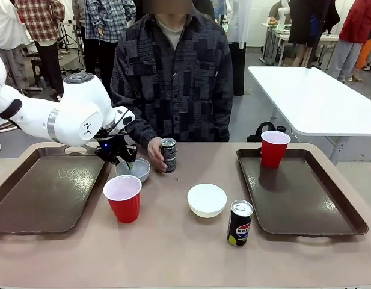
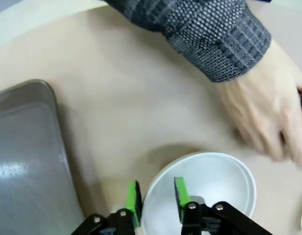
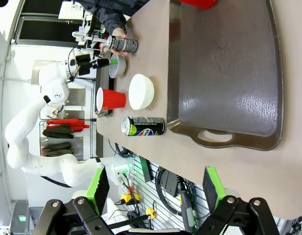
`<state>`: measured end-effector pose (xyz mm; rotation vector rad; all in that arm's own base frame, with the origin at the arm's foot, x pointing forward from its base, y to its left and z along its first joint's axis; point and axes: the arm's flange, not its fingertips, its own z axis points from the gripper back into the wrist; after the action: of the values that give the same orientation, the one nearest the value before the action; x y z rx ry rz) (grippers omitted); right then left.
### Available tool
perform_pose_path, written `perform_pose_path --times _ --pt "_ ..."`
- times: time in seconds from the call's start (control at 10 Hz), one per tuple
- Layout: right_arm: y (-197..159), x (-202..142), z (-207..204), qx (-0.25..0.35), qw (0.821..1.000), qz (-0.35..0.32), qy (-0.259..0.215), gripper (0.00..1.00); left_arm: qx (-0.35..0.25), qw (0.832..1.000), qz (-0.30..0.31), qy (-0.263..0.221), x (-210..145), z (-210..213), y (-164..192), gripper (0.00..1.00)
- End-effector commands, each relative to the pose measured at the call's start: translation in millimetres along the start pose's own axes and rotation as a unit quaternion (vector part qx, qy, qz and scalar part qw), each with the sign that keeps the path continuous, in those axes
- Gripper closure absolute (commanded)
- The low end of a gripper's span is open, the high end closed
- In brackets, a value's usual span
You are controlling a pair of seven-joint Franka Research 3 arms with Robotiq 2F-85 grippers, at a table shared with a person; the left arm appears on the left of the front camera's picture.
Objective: Prepare tableware on both trays.
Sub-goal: Pick up a Picnic Bowl from the table and place it on a Handle tray.
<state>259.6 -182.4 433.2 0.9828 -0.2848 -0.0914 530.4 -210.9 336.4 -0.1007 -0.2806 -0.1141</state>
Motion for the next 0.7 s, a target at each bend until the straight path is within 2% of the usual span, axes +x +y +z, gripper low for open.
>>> perform_pose_path --times 0.0,0.4,0.6 --pt "-2 1 0 0.008 1.000 0.003 -0.003 0.00 0.034 0.999 -0.024 0.011 0 10 -1 1.00" --pt "-2 1 0 0.008 1.000 0.003 -0.003 0.00 0.054 0.997 -0.051 0.015 -1 33 8 1.00" --pt "-2 1 0 0.008 1.000 0.003 -0.003 0.00 0.042 0.998 -0.043 0.024 1 52 16 1.00"
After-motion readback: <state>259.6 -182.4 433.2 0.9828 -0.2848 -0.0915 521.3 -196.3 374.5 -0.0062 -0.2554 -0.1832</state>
